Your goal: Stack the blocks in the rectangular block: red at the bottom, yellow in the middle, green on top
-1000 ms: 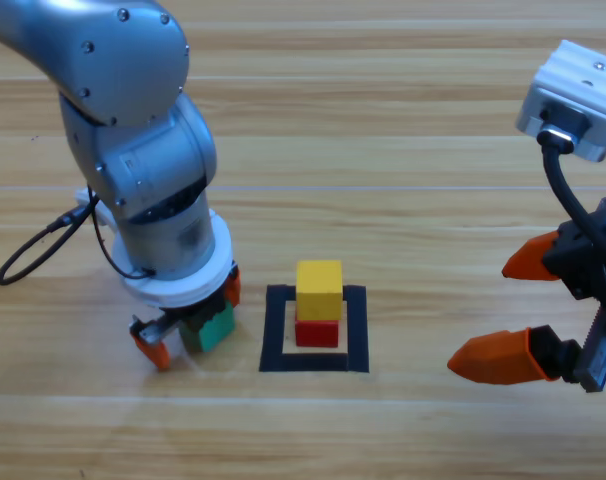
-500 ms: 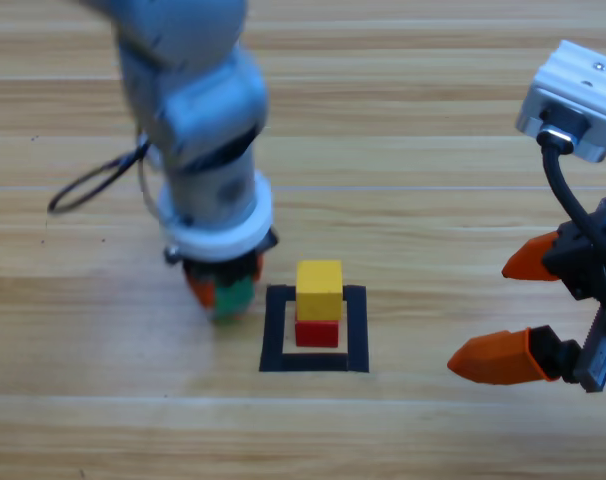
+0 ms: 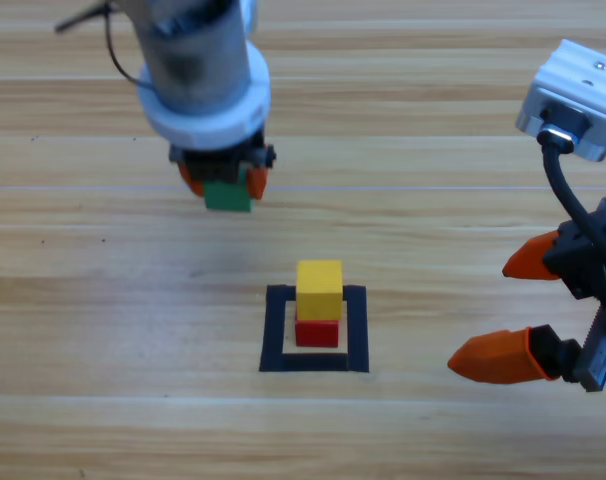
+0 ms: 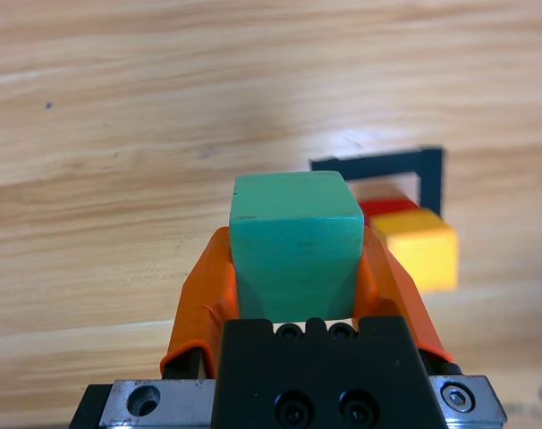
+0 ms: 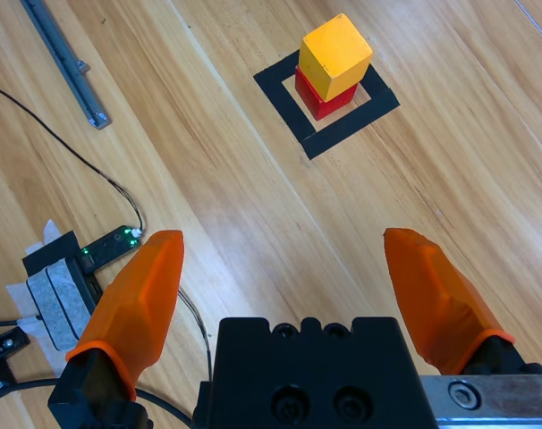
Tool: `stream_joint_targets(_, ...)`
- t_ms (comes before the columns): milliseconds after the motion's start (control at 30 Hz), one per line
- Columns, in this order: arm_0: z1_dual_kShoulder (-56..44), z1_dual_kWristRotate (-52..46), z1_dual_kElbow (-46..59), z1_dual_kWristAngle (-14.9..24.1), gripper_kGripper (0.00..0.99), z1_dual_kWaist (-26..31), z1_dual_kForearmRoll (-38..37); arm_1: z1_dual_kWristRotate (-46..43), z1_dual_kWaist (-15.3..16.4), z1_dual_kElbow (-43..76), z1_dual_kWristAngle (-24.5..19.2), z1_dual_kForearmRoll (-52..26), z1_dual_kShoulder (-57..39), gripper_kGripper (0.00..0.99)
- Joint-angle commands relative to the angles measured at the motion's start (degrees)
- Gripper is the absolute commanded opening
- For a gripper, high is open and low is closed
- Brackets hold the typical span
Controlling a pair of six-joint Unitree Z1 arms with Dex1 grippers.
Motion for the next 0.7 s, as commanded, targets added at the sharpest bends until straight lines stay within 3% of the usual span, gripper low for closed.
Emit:
stream_joint_targets(33,-1.1,8.8,-1.2,-4.5,0.048,0.2,2.0,0.1,-0.2,0.7,-0.7,-0.1,-3.2,0.989)
stream_joint_targets(367,10.1,15.9,-13.9,-10.1,0.048,-4.9,8.6,0.1,-0.2,0.7,-0.7,-0.1,-3.2,0.989)
stream_joint_targets(567,12.2,10.5,-17.8,-9.8,0.049,-5.6,9.8,0.1,-0.2,0.7,-0.7,-0.1,-3.1,0.989)
stream_joint_targets(700,12.5,4.1,-18.1,-7.3,0.049,-6.3,10.2,0.1,-0.2,0.7,-0.7,-0.1,-3.1,0.989)
